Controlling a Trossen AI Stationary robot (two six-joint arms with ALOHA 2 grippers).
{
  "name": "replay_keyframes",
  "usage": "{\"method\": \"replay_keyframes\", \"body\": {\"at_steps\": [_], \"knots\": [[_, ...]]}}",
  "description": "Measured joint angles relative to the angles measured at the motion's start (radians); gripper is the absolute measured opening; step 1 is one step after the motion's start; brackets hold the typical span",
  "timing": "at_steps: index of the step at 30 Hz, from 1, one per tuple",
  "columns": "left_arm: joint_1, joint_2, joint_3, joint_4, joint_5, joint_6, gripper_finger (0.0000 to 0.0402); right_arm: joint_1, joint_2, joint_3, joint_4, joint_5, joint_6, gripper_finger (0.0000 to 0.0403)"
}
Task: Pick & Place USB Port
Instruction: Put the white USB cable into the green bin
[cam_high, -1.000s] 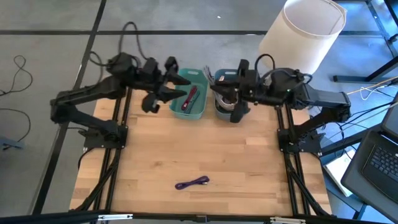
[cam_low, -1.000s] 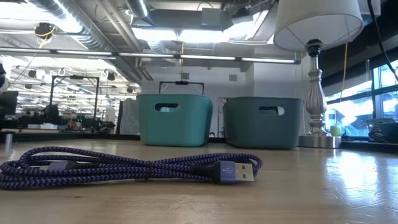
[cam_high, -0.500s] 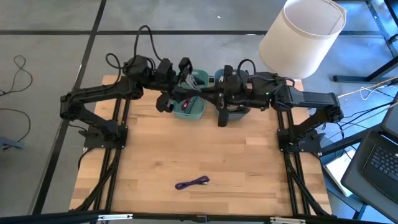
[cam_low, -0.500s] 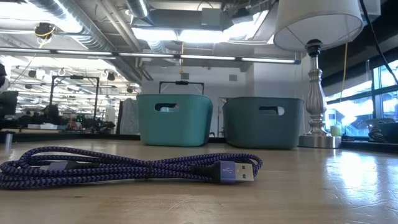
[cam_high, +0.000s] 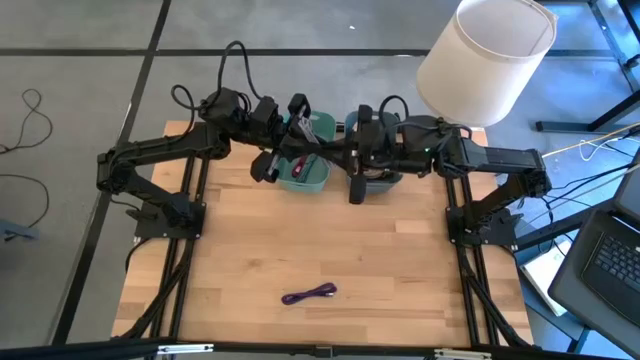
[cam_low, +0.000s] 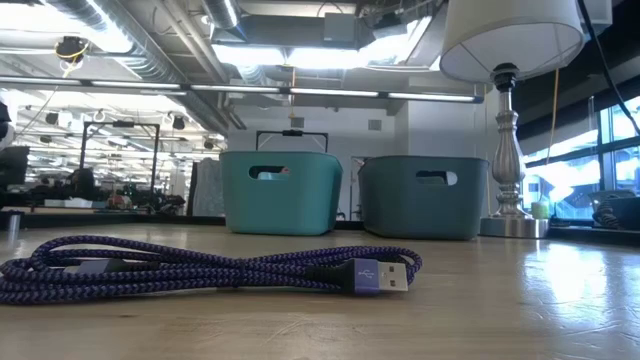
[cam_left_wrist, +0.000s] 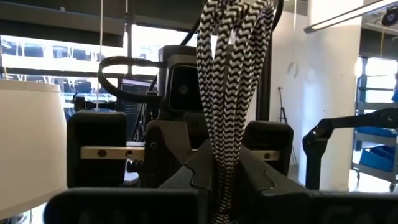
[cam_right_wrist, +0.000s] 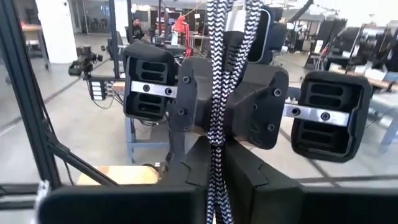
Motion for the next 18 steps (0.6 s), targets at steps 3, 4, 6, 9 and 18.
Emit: {"method": "replay_keyframes", "body": {"at_steps": [3,4,6,9,18], "knots": [[0.000,0.000,0.000,-0.001,0.002,-0.005,0.0020,0.000,0.000,0.000,-0.001,0.000,-0.079,0.0095],[0.000,-0.001,0.000,-0.001,0.004,-0.011,0.0018,0.001,0.000,0.000,-0.001,-0.001,-0.095,0.0126],[0.001,-0.001,0.000,-0.002,0.010,-0.014,0.0018,0.001,0.000,0.015,-0.032,0.005,-0.104,0.0188],[0.000,0.000,0.000,-0.019,0.022,-0.015,0.0015,0.000,-0.002,0.069,-0.156,0.081,-0.100,0.0271],[0.079,-0.093,0.001,-0.531,-0.094,0.081,0.0014,0.094,-0.006,0.335,-1.131,0.302,0.391,0.0330]]}}
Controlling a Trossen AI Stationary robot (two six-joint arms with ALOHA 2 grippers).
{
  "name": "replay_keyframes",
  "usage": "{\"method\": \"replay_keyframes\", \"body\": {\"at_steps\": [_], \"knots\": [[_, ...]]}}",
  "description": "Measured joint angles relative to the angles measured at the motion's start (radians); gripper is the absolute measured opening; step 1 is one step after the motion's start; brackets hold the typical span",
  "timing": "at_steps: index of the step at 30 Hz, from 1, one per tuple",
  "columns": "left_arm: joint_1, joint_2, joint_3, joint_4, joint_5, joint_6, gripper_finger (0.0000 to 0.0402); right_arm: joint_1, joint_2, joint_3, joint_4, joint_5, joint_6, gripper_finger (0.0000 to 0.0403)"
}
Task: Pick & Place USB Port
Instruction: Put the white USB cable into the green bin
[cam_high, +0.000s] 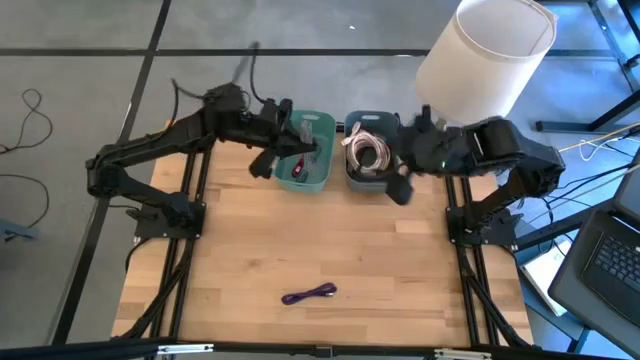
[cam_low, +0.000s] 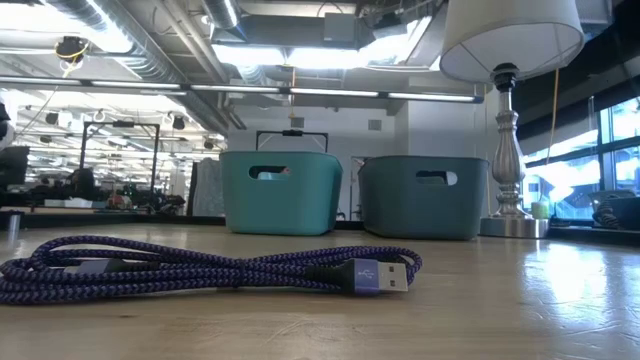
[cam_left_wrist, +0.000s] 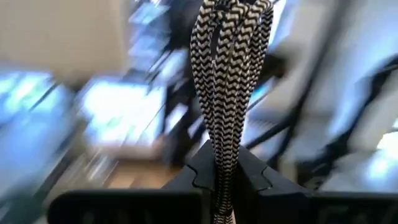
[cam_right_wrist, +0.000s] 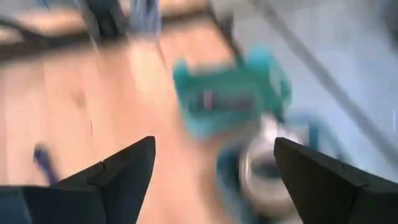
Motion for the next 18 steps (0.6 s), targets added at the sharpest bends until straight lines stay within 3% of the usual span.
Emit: {"method": "replay_keyframes", "body": {"at_steps": [3,7,11,18], "knots": [[0.040,0.004,-0.003,-0.200,-0.158,0.021,0.0014,0.035,0.000,0.007,-0.179,-0.001,0.214,0.0320],[0.113,0.060,-0.002,-0.264,-0.331,-0.040,0.0014,0.074,-0.024,-0.043,-0.098,-0.010,0.235,0.0313],[0.191,0.133,-0.001,-0.253,-0.354,-0.177,0.0017,0.086,-0.025,-0.050,-0.139,-0.010,0.266,0.0312],[0.244,0.318,-0.002,-0.258,-0.338,-0.249,0.0013,0.090,-0.023,-0.050,-0.129,-0.011,0.279,0.0312]]}}
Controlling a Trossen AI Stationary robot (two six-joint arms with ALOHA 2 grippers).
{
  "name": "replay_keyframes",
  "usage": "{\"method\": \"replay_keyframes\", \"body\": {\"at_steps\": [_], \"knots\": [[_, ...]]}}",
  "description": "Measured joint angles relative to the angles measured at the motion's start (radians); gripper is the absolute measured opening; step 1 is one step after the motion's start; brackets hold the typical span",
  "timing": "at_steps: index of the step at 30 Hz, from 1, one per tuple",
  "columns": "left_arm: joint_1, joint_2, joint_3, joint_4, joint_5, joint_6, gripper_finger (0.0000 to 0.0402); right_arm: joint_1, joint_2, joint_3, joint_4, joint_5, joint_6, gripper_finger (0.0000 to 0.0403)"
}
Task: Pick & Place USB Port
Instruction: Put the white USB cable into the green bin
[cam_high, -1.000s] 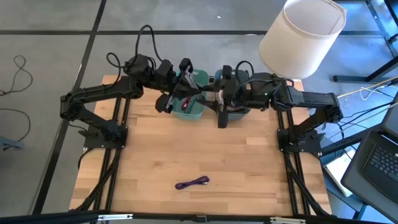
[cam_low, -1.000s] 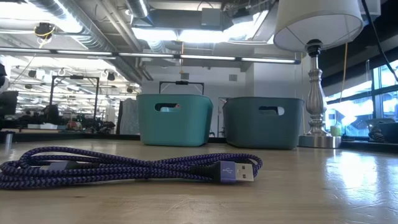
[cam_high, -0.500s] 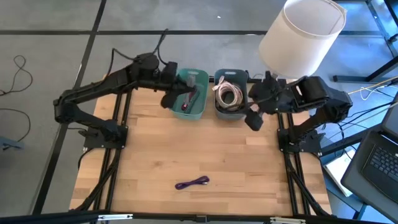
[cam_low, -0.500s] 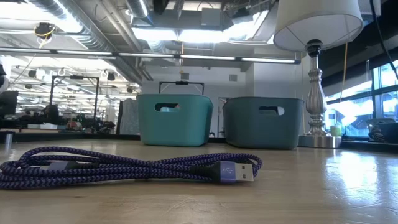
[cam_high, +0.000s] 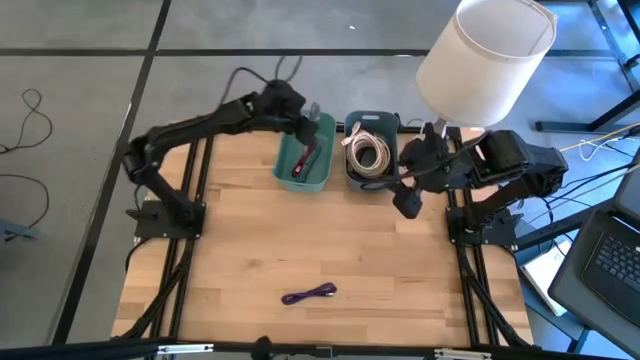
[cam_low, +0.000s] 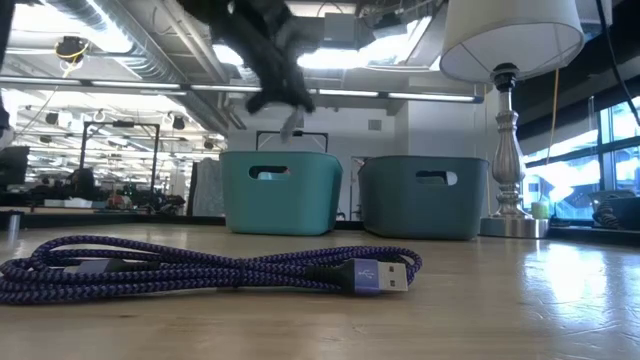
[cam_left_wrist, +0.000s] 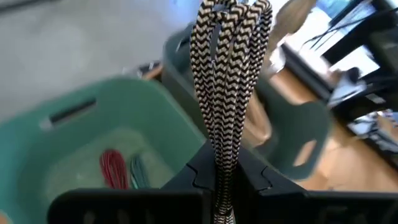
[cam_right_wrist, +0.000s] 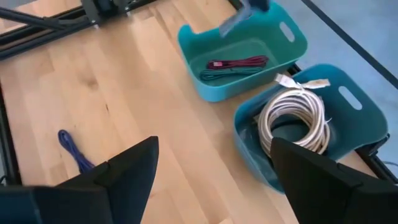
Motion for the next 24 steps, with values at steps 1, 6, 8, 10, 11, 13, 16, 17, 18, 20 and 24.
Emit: {"method": "replay_keyframes", "body": {"at_steps": [1,6,8,10,11,13,16,17,18,20,24], "knots": [[0.001,0.028,0.000,0.000,0.000,-0.007,0.0013,-0.001,0.000,0.000,0.000,0.000,0.000,0.0312],[0.004,0.143,0.000,-0.005,-0.008,-0.011,0.0013,0.000,0.000,0.000,-0.001,-0.001,0.019,0.0312],[0.010,0.181,0.000,-0.024,-0.023,-0.012,0.0013,0.005,0.000,0.000,-0.002,-0.003,0.019,0.0312],[0.020,0.213,0.000,-0.043,-0.037,-0.015,0.0013,0.006,0.000,0.000,-0.002,-0.002,0.018,0.0312],[0.024,0.226,0.000,-0.052,-0.037,-0.022,0.0013,0.006,0.000,0.000,-0.002,-0.003,0.018,0.0312],[0.034,0.253,0.000,-0.058,-0.037,-0.033,0.0013,0.006,0.000,0.000,-0.002,-0.002,0.018,0.0312],[0.040,0.289,0.000,-0.063,-0.035,-0.049,0.0013,0.006,0.000,0.000,-0.002,-0.002,0.018,0.0312],[0.040,0.300,0.000,-0.059,-0.032,-0.056,0.0013,0.006,0.000,0.000,-0.002,-0.002,0.018,0.0312],[0.041,0.310,0.000,-0.058,-0.029,-0.062,0.0013,0.006,0.000,0.000,-0.002,-0.002,0.018,0.0312],[0.040,0.333,0.000,-0.061,-0.029,-0.065,0.0013,0.006,0.000,0.000,-0.002,-0.002,0.018,0.0312],[0.040,0.367,0.000,-0.062,-0.014,-0.084,0.0013,0.006,0.000,0.000,-0.002,0.001,0.018,0.0312]]}}
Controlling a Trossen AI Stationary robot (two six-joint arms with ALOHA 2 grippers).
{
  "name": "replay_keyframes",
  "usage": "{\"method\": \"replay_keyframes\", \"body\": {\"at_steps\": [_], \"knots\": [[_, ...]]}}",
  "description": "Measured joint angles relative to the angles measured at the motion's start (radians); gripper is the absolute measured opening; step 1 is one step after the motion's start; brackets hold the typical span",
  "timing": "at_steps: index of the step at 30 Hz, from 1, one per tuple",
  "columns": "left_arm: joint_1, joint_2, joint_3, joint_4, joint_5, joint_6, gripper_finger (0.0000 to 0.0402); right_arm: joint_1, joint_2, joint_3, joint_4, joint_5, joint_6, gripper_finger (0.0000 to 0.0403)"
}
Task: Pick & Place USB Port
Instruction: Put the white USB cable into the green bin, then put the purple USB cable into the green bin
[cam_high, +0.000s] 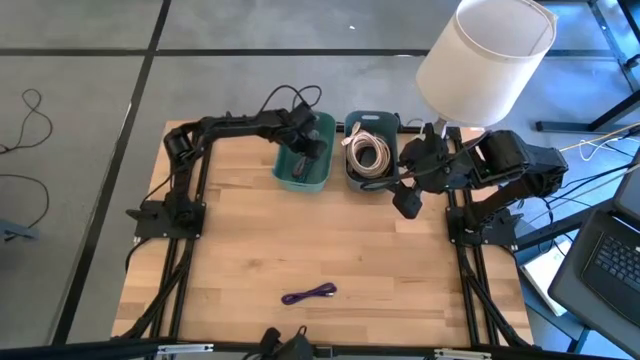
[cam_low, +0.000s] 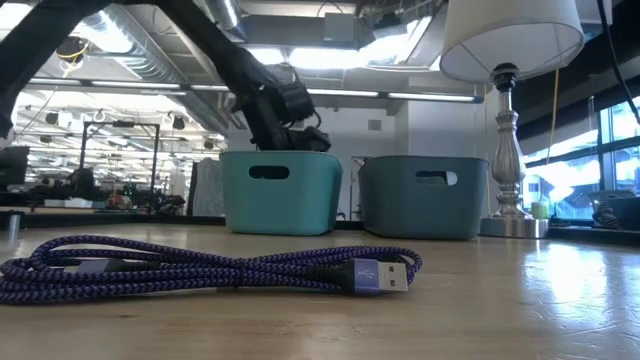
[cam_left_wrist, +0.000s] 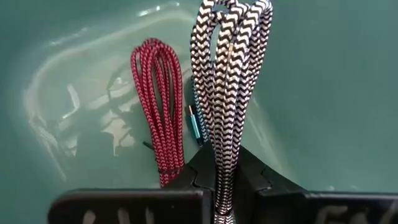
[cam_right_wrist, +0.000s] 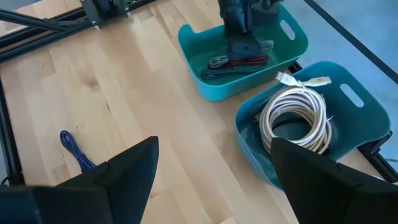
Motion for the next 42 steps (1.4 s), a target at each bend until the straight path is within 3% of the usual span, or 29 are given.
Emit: {"method": "replay_keyframes", "body": {"at_steps": [12,28,37,42], "knots": [[0.003,0.038,0.001,0.021,0.021,-0.006,0.0015,0.000,0.000,0.000,0.001,0.000,0.000,0.0312],[0.014,0.005,-0.002,0.036,0.112,0.048,0.0125,0.000,0.000,-0.001,0.011,0.000,0.004,0.0312],[0.075,-0.327,-0.001,-0.218,0.095,0.208,0.0133,0.000,0.000,-0.001,0.007,0.000,-0.002,0.0312],[0.025,-0.555,0.000,-0.452,0.226,0.289,0.0134,0.000,0.000,-0.001,0.007,0.000,-0.006,0.0312]]}}
